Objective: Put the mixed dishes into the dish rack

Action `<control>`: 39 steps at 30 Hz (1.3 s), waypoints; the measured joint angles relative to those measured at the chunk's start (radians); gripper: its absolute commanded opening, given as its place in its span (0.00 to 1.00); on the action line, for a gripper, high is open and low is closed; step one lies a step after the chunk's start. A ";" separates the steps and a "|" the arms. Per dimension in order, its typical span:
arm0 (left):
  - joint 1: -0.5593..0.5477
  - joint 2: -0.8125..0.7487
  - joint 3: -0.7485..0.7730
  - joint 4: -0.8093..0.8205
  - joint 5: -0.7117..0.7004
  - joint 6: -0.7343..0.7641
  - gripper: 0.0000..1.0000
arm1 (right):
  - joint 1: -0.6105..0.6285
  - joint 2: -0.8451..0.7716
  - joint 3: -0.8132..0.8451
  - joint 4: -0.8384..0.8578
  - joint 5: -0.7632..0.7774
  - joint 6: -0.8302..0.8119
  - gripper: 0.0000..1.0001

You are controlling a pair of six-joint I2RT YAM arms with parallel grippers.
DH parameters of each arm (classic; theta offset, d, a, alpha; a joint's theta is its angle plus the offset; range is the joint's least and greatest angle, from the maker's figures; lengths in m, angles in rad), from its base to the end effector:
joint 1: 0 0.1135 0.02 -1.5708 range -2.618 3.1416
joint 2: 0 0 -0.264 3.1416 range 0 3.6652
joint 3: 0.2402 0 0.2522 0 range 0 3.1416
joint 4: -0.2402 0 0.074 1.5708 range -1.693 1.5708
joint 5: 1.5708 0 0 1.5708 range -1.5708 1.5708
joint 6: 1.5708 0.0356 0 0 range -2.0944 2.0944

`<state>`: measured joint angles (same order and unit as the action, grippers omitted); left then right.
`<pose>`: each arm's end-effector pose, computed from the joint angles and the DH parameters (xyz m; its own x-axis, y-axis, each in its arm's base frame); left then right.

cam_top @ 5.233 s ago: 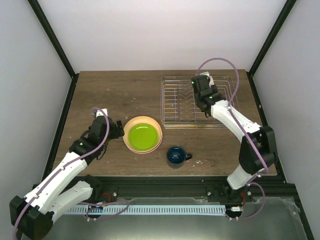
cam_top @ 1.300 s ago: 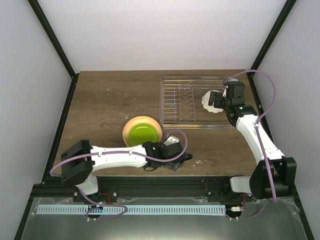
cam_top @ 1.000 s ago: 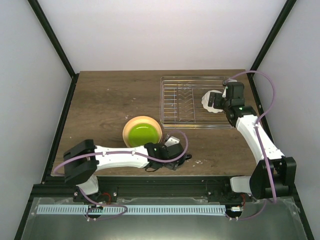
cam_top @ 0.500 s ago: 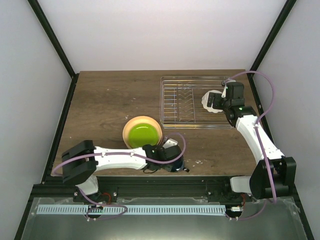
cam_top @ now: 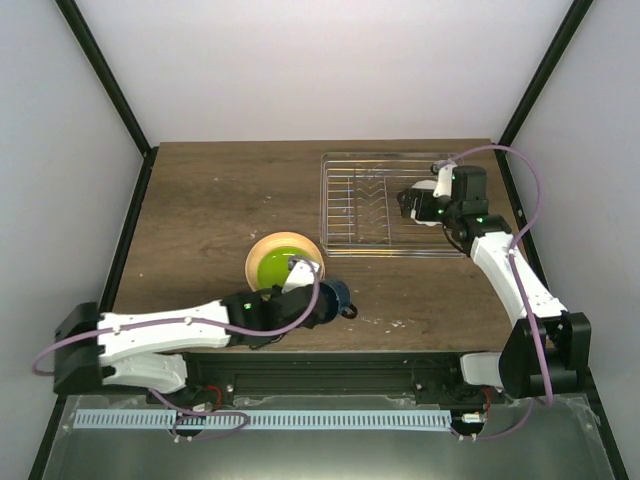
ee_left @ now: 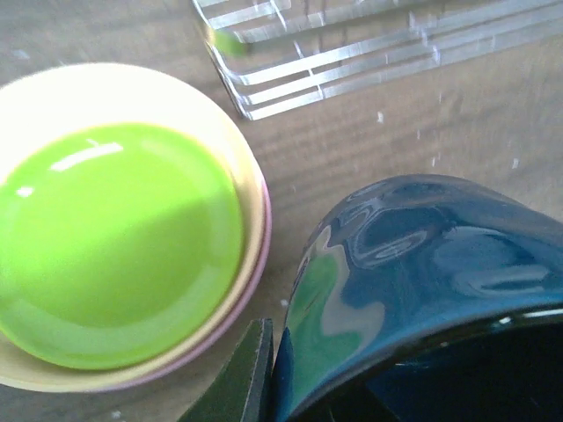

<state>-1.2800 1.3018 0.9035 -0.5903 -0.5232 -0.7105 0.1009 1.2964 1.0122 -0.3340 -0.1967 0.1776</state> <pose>0.0906 -0.2407 0.2407 -0.6714 0.2729 -0.6890 0.4132 0.9097 -0.0423 0.2870 0.0360 0.2934 -0.6130 0.1121 -0.7821 -0.1513 0.9549 0.2555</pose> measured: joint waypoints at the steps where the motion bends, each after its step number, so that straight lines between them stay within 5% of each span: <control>1: 0.000 -0.043 -0.022 0.022 -0.026 0.010 0.02 | 0.000 0.000 -0.001 0.006 -0.037 0.001 1.00; 9: 0.047 -0.418 -0.296 0.302 -0.246 0.208 0.00 | -0.001 0.002 -0.082 0.167 -0.491 0.084 0.95; 17: 0.126 -0.455 -0.534 0.895 -0.360 0.659 0.00 | 0.083 0.068 -0.163 0.322 -0.869 0.206 0.84; 27: 0.161 -0.337 -0.597 1.371 -0.312 0.956 0.00 | 0.231 0.122 -0.206 0.464 -1.085 0.305 0.76; 39: 0.161 -0.306 -0.597 1.482 -0.302 1.003 0.00 | 0.315 0.148 -0.226 0.610 -1.159 0.400 0.74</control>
<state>-1.1187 0.9955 0.3061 0.8921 -0.8249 0.2920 0.4156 1.4448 0.7860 0.2760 -1.3556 0.5777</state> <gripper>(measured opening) 0.097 0.756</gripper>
